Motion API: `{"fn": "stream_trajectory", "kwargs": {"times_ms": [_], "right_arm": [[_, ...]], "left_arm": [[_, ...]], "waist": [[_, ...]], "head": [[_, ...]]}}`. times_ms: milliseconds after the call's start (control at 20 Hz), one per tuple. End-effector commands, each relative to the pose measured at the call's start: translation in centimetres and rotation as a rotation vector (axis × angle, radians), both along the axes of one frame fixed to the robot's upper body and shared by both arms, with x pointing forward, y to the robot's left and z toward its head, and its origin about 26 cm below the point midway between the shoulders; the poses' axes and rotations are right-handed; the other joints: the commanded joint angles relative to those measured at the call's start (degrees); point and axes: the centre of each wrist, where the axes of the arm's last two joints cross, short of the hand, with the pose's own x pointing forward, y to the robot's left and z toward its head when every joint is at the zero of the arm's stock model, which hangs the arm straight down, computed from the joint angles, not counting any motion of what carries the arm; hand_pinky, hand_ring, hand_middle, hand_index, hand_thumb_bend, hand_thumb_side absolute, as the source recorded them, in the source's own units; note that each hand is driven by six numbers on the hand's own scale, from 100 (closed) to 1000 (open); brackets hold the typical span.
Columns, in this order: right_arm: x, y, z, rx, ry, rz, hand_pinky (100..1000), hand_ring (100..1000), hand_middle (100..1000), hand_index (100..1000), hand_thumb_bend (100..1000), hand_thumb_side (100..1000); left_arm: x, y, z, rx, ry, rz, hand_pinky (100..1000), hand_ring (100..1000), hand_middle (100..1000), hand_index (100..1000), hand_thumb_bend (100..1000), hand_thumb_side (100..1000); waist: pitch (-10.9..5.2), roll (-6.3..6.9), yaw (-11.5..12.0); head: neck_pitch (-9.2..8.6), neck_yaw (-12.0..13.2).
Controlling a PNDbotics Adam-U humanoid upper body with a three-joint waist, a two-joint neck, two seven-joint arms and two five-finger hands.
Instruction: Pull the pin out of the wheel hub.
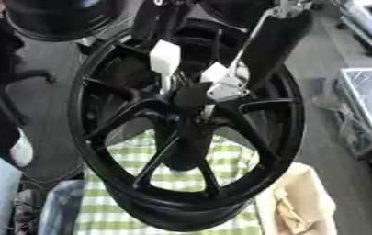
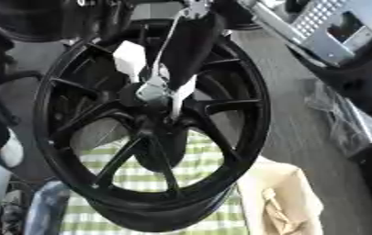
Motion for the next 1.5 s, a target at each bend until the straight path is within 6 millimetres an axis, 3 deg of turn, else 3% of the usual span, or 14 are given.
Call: {"fn": "stream_trajectory", "kwargs": {"times_ms": [50,950,1500], "right_arm": [[-0.3,-0.4,0.3,-0.04,-0.051,-0.01,790,764,749,814,390,100],[1.1,-3.0,-1.7,-0.178,-0.112,-0.035,807,802,771,807,352,100],[2.9,-3.8,-2.4,-0.147,-0.183,-0.094,806,801,767,804,338,100]], "left_arm": [[0.0,0.4,0.8,0.027,-0.015,-0.005,814,805,758,820,322,818],[0.2,0.2,0.7,0.022,-0.012,-0.004,814,808,760,818,317,824],[0.2,0.1,0.6,0.015,-0.007,-0.008,814,809,761,816,314,829]], "waist": [[-0.58,0.24,-0.1],[0.64,0.21,0.3],[1.16,0.24,0.6]], "head": [[0.33,0.3],[0.33,1.1],[0.33,1.1]]}}
